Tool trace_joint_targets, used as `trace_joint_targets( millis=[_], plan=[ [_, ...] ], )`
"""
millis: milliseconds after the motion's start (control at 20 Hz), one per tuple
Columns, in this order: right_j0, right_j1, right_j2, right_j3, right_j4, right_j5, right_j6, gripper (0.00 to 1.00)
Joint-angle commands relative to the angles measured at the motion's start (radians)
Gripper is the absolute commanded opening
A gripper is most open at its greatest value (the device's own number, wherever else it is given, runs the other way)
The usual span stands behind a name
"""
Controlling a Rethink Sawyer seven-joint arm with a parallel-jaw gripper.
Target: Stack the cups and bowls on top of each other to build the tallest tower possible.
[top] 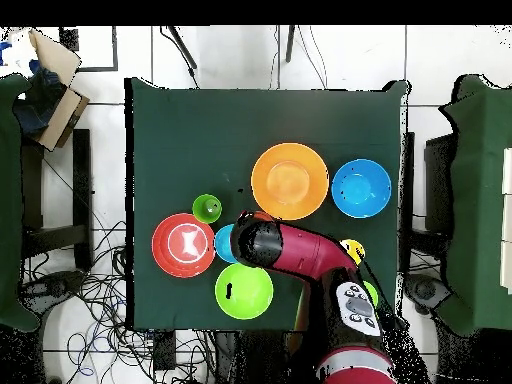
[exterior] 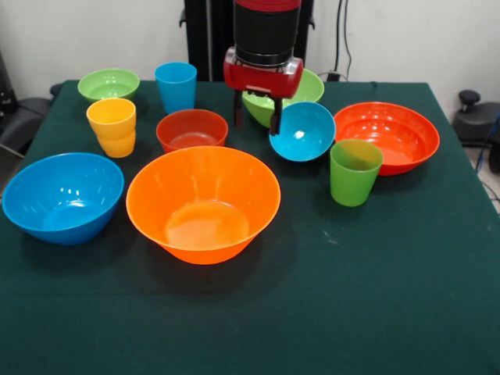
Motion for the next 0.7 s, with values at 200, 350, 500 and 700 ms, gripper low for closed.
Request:
trace_joint_targets(
  millis=[200, 350, 500, 700],
  plan=[
    [-0.011, 0.049, 0.104, -0.056, -0.063, 0.044, 0.009, 1.00],
    [-0.014, 0.041, 0.107, -0.053, -0.064, 0.043, 0.007, 1.00],
    [-0.019, 0.028, 0.112, -0.053, -0.069, 0.040, 0.000, 1.00],
    [-0.024, 0.007, 0.117, -0.060, -0.076, 0.068, -0.015, 1.00]
  ],
)
